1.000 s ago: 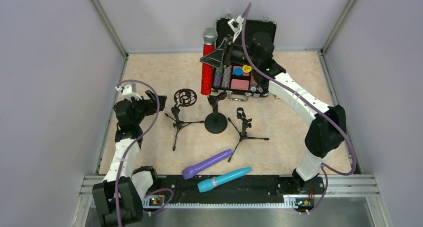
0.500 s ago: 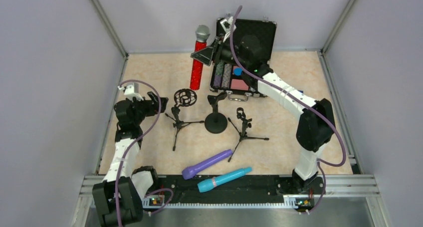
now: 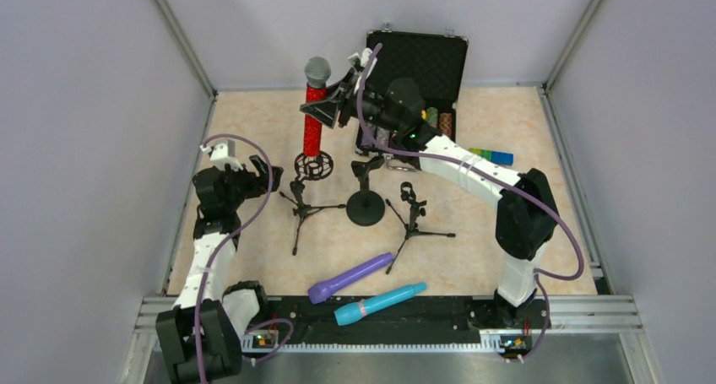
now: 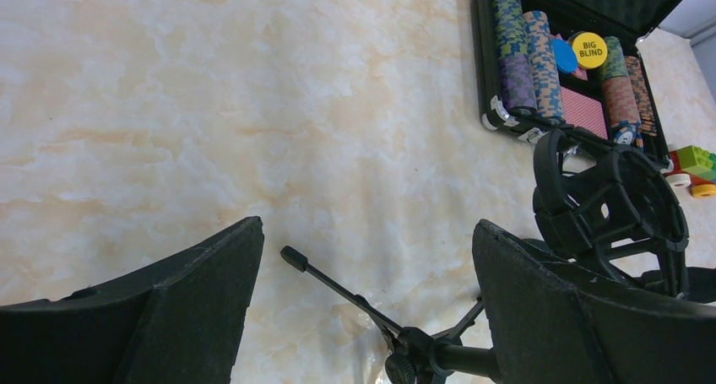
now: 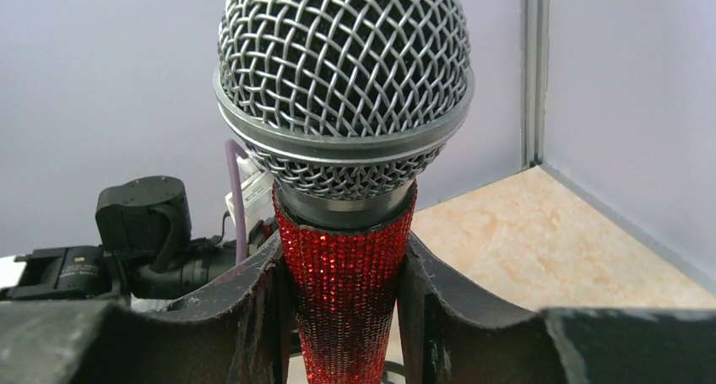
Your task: Attach the microphones to the stand
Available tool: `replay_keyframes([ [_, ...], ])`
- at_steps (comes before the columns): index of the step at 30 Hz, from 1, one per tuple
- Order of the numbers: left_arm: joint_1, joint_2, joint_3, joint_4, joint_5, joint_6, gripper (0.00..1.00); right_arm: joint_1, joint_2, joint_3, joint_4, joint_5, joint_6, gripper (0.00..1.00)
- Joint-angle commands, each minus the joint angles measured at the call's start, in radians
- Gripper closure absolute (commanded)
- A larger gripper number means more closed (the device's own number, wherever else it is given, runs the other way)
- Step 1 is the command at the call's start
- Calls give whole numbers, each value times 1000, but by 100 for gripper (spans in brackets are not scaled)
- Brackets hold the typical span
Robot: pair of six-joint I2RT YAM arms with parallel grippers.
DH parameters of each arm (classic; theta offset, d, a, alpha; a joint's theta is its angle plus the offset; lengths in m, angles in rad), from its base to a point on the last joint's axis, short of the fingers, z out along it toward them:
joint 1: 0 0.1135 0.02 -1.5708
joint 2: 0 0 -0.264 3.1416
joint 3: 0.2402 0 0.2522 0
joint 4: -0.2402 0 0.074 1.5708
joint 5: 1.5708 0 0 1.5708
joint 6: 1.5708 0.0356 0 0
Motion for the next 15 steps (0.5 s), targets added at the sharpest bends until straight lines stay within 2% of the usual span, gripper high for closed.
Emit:
replay_keyframes([
  [1,5,-9,46,-2,-19,29,3,32,19,12,109,1,-125,100],
  [15,4,-12,48,-8,-21,36,3,52,29,-109,201,88,-192,100],
])
